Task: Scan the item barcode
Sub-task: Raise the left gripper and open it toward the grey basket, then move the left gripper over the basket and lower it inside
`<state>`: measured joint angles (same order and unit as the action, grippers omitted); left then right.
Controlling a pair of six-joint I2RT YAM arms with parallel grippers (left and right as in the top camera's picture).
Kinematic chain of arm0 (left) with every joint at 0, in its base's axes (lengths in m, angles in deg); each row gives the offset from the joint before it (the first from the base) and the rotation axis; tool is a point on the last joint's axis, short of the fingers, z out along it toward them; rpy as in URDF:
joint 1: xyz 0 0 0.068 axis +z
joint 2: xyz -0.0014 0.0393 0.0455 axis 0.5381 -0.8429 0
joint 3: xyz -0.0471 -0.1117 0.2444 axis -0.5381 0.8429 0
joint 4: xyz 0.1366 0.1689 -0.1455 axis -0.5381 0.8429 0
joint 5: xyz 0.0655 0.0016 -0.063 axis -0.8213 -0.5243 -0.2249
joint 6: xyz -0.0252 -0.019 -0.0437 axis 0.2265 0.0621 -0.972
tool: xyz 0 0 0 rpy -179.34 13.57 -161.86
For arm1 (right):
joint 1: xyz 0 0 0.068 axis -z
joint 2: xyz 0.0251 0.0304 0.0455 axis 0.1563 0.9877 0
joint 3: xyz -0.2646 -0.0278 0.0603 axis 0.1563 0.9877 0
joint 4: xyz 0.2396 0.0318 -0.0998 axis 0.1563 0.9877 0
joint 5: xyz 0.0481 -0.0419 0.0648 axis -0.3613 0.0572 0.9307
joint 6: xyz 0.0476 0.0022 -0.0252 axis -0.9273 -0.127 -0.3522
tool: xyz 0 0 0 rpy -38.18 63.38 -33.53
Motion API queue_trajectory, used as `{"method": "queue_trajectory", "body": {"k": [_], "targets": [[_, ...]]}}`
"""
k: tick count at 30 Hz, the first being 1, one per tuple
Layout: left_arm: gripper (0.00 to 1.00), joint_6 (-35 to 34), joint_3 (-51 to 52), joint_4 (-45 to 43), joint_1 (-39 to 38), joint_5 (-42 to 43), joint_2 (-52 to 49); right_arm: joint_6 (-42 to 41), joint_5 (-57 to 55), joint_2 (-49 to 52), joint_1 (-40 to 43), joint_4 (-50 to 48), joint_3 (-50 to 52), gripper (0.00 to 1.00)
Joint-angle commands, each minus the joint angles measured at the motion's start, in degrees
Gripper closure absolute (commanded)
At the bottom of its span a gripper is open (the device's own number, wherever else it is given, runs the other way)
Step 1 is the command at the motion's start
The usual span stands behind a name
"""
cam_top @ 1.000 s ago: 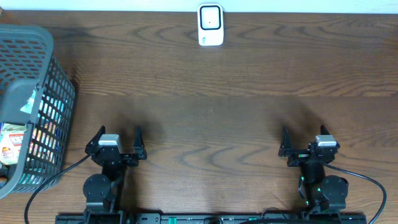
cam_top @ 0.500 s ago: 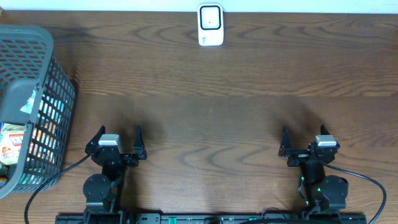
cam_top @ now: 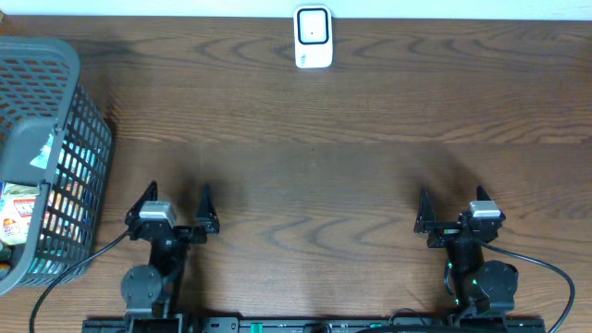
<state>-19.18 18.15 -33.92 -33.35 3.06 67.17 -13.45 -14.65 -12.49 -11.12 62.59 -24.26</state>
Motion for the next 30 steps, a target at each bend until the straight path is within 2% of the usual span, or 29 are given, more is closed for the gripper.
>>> {"method": "queue_trajectory", "body": {"k": [1,7,17,24,27,30], "targets": [[0.02,-1.53,0.35,-8.41,0.31,7.43,0.28,0.68,-0.26,0.04,-0.55,0.24,0.09,0.01],[0.03,-10.54,-1.97,-10.84,0.31,7.54,0.28,0.68,-0.26,0.04,-0.55,0.24,0.09,0.01],[0.02,-10.62,-14.49,-8.63,0.31,7.54,-3.58,0.68,-0.26,0.04,-0.55,0.24,0.09,0.01],[0.02,-10.56,-31.76,8.72,0.31,7.72,-17.11,0.68,-0.26,0.04,-0.55,0.24,0.09,0.01],[0.02,-9.97,-37.35,10.64,0.31,15.50,-22.27,0.66,-0.26,0.04,-0.55,0.24,0.09,0.01],[0.02,-9.97,-38.93,6.38,0.31,18.47,-24.44,0.68,-0.26,0.04,-0.55,0.24,0.09,0.01]]}}
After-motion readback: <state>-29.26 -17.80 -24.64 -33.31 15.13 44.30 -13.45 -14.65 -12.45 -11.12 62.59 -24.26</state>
